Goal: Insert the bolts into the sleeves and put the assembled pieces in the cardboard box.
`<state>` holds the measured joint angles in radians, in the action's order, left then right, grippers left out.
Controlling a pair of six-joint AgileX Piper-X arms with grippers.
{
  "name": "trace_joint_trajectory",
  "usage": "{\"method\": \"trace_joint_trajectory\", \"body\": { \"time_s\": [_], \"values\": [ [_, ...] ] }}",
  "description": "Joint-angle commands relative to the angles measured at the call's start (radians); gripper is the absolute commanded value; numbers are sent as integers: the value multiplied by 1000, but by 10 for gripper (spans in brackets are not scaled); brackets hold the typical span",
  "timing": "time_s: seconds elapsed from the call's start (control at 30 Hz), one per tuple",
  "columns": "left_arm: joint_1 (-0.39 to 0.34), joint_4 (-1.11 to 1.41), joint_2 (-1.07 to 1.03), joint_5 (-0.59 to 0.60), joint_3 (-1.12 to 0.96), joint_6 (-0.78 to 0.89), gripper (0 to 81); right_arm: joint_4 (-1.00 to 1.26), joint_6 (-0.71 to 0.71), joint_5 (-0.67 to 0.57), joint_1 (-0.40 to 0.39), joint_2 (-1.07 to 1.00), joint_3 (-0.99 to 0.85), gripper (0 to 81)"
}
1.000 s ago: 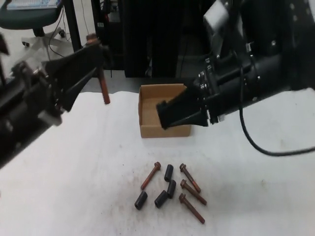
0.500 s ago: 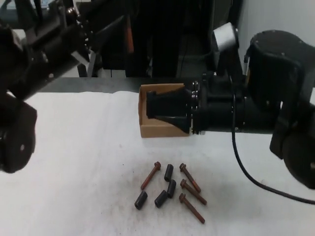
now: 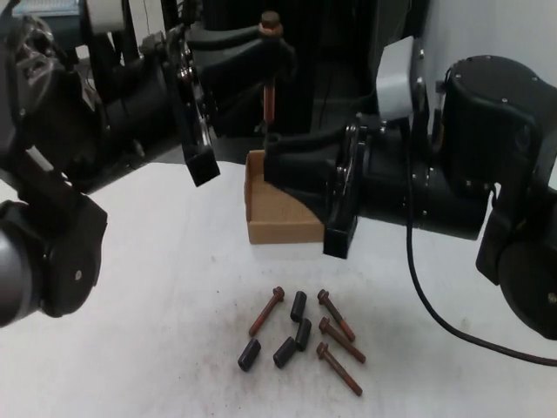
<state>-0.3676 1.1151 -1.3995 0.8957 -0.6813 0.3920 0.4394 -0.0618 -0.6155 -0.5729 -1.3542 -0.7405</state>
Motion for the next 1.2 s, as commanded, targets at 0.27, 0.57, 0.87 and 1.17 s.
{"method": "trace_joint_trajectory", "body": {
  "time_s": [0.27,0.57,0.87,1.17],
  "values": [
    [-5,99,6,4,-9,65,2,11,93,198,1,7,-1,9],
    [-34,99,6,-28,-9,60,2,11,108,191,-23,7,-1,9],
    [-34,81,6,-74,-7,49,2,14,108,191,-23,7,-1,9],
    [-34,0,6,-92,-4,-34,2,67,108,144,-23,7,-1,9]
  ]
}}
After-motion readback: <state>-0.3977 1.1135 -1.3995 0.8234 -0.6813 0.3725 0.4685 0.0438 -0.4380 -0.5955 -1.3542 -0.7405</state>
